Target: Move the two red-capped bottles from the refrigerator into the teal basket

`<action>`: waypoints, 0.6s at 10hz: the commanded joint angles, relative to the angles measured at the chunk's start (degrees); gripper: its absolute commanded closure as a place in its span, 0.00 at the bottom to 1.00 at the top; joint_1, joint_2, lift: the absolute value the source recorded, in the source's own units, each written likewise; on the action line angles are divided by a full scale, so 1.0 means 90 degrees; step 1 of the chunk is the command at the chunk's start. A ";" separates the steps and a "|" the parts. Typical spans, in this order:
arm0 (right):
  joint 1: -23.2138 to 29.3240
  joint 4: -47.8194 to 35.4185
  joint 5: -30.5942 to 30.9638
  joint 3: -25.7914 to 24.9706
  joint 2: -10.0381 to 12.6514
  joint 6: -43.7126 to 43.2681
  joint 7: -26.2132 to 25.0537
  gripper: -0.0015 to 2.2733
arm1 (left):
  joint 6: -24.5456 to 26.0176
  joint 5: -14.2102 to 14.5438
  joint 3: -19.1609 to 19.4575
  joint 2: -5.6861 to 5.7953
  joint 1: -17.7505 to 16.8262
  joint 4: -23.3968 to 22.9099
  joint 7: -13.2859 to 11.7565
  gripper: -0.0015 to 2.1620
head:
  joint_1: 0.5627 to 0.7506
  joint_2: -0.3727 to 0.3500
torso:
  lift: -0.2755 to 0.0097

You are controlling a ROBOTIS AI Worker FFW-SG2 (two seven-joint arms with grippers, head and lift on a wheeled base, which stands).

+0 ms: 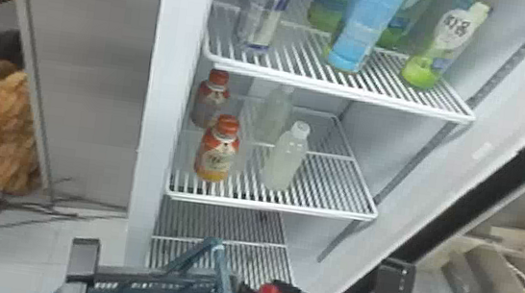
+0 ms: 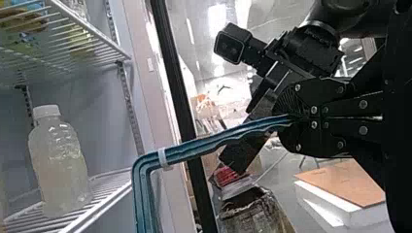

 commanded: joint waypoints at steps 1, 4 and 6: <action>0.0014 0.0009 0.0015 -0.0009 0.0004 -0.0098 0.0059 0.17 | 0.0002 0.0001 -0.0011 0.0007 0.0001 -0.0001 0.0000 0.52 | 0.70 0.03 | 0.17; 0.0045 0.0041 0.0091 -0.0034 0.0043 -0.0691 0.0059 0.17 | 0.0002 0.0001 0.0002 0.0007 -0.0014 -0.0001 0.0000 0.52 | 0.70 0.03 | 0.17; 0.0077 0.0056 0.0066 -0.0085 0.0092 -0.1176 0.0049 0.17 | 0.0002 0.0001 0.0002 0.0007 -0.0014 -0.0001 0.0000 0.52 | 0.70 0.03 | 0.17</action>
